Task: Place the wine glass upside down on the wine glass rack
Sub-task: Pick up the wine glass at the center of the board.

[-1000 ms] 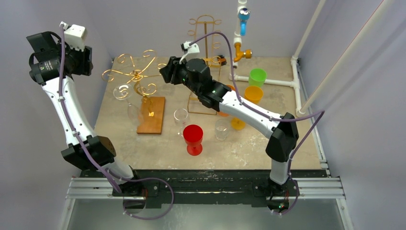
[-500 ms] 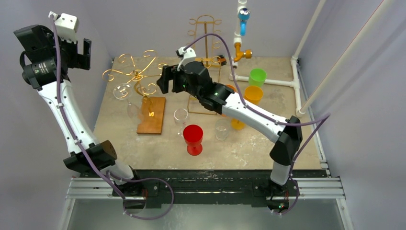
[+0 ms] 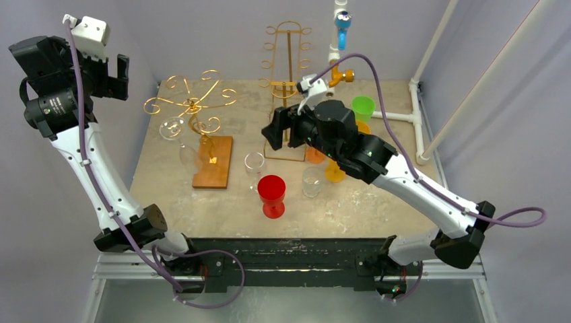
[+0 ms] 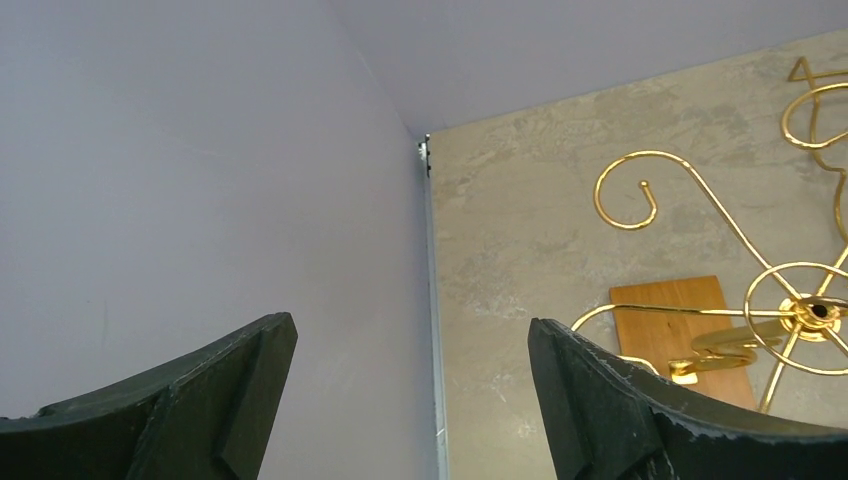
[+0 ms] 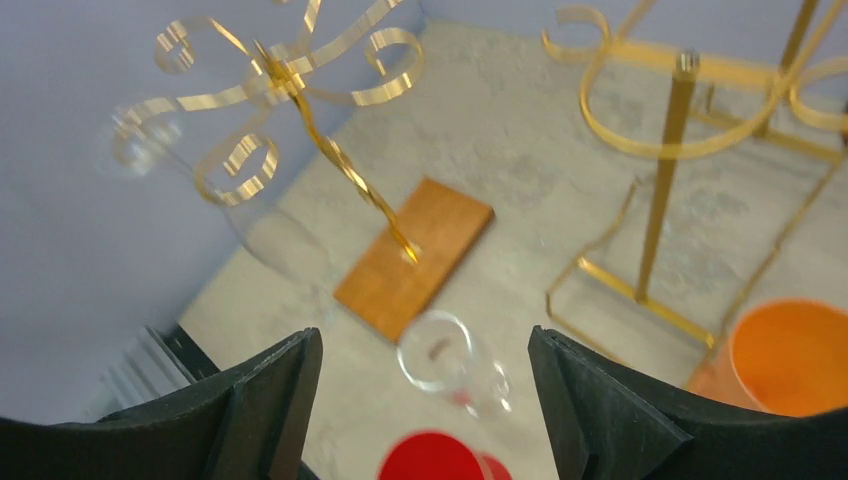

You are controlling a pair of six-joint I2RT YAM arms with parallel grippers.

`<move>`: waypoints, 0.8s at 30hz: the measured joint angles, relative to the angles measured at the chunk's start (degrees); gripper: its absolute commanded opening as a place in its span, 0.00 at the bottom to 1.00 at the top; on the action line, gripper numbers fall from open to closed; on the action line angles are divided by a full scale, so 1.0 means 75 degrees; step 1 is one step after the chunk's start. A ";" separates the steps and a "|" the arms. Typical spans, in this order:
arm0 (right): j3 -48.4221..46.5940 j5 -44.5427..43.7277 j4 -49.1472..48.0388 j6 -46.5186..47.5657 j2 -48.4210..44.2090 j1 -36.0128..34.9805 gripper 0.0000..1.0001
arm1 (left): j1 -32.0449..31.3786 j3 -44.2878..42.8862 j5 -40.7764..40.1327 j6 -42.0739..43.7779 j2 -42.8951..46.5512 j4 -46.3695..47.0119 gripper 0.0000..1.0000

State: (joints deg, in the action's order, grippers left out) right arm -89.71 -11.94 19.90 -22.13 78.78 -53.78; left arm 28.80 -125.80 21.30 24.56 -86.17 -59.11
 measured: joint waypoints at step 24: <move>0.2346 0.0577 0.1926 0.0187 0.0641 -0.0408 0.64 | 0.0000 0.0501 0.0813 -0.0146 0.1107 -0.0667 0.93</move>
State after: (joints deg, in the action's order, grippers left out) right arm -72.12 -7.62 34.35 -20.73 83.59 -56.84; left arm 28.80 -122.04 27.40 23.46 -77.87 -64.12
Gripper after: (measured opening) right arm 0.673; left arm 0.927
